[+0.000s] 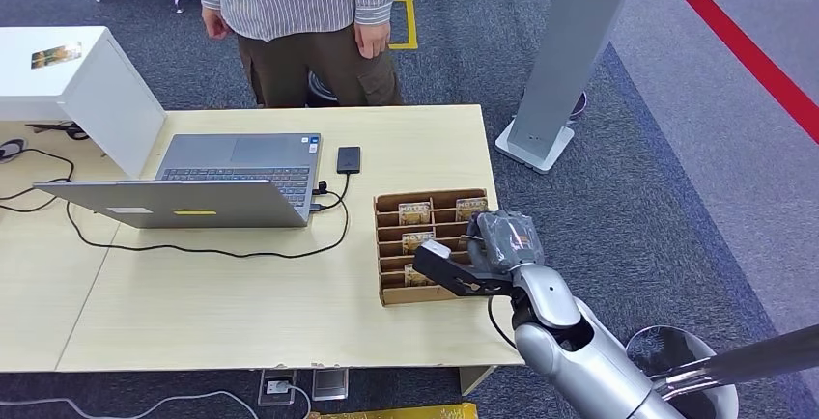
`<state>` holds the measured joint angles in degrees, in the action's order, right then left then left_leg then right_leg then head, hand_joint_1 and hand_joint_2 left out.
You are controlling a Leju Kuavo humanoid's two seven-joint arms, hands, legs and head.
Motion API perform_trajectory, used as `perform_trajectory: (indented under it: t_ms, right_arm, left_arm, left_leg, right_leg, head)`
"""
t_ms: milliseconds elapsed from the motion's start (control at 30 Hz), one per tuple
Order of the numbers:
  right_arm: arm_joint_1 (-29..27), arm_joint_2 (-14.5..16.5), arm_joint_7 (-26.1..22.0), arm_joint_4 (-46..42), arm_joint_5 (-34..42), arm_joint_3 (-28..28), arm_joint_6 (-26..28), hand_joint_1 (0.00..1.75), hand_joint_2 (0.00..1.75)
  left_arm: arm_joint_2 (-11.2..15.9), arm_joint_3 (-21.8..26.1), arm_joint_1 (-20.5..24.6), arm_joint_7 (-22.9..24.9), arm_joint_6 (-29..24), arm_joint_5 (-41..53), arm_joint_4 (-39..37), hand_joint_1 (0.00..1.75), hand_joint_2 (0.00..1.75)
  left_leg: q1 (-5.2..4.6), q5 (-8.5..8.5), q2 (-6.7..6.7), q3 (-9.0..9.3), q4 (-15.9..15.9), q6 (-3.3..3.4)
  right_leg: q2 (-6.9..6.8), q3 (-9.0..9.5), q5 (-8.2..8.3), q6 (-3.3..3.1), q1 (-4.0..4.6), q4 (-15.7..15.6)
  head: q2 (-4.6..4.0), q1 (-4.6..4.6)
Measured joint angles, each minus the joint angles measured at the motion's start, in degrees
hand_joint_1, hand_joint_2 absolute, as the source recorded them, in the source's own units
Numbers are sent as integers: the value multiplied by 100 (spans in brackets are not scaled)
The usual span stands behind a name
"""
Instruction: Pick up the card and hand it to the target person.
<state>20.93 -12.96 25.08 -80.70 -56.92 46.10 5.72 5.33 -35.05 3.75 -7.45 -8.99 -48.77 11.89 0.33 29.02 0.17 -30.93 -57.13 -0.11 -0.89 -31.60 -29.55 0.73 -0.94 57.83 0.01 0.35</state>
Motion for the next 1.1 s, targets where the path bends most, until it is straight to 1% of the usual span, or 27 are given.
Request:
perform_trajectory:
  t_ms: [167,300,400,500,567,633,733,800,867,933,1033,1100]
  right_arm:
    - [3,-4,-35,-26,92,-11,90,152,175]
    - [33,-57,-171,-238,739,-100,83,152,175]
    - [91,-182,-174,-536,1210,-197,-72,152,175]
    - [221,-422,63,-1071,1503,-327,-430,152,175]
    - [294,-593,249,-1456,1544,-433,-655,152,175]
    - [322,-742,337,-1844,1572,-540,-774,152,175]
    - [327,-861,198,-2344,1548,-696,-808,152,175]
    - [328,-871,13,-2545,1300,-739,-798,152,175]
    - [329,-833,-183,-2600,906,-736,-641,152,175]
    - [333,-742,-408,-2543,465,-720,-250,152,175]
    - [346,-535,-835,-2275,-155,-685,628,152,175]
    - [348,-367,-1163,-1999,-423,-660,1287,152,175]
  left_arm:
    - [9,-39,1,31,-15,-59,0,0,0]
    - [31,-72,1,44,-23,-132,0,0,0]
    - [48,-79,1,47,-34,-191,0,0,0]
    - [71,-82,-1,58,-45,-278,0,0,0]
    - [84,-82,-5,63,-45,-321,0,0,0]
    - [90,-84,-7,60,-45,-349,0,0,0]
    - [90,-99,-5,43,-36,-359,0,0,0]
    - [90,-127,-1,31,-15,-355,0,0,0]
    - [88,-166,5,24,7,-341,0,0,0]
    - [82,-208,22,23,21,-329,0,0,0]
    - [66,-259,82,35,27,-325,0,0,0]
    - [51,-297,128,50,26,-325,0,0,0]
  left_leg:
    - [0,0,0,0,0,0]
    - [0,0,0,0,0,0]
    - [0,0,0,0,-1,0]
    - [-1,-1,1,1,-2,2]
    - [-1,-2,1,1,-3,2]
    - [-1,-1,0,1,-3,2]
    - [-1,-1,1,1,-3,2]
    - [0,-1,0,1,-2,2]
    - [0,-2,0,0,-1,2]
    - [1,-2,0,-1,-1,1]
    - [1,-4,0,-1,-1,0]
    - [0,-4,-1,-2,-1,0]
  right_leg:
    - [0,0,0,0,0,0]
    - [0,-1,0,0,0,0]
    - [0,-1,1,0,0,0]
    - [0,-1,2,1,-1,0]
    - [0,-1,2,1,-1,0]
    - [0,-1,2,1,-1,0]
    - [1,-1,2,1,-1,0]
    - [1,0,2,1,0,0]
    - [0,1,2,1,0,0]
    - [0,2,2,1,1,1]
    - [-1,3,2,1,1,2]
    - [-2,3,2,1,1,3]
  head:
    - [0,2]
    - [0,0]
    - [-1,-2]
    - [-1,-3]
    - [0,4]
    - [0,10]
    - [0,8]
    - [0,-2]
    - [-1,-8]
    - [-1,-5]
    - [-1,1]
    - [-1,2]
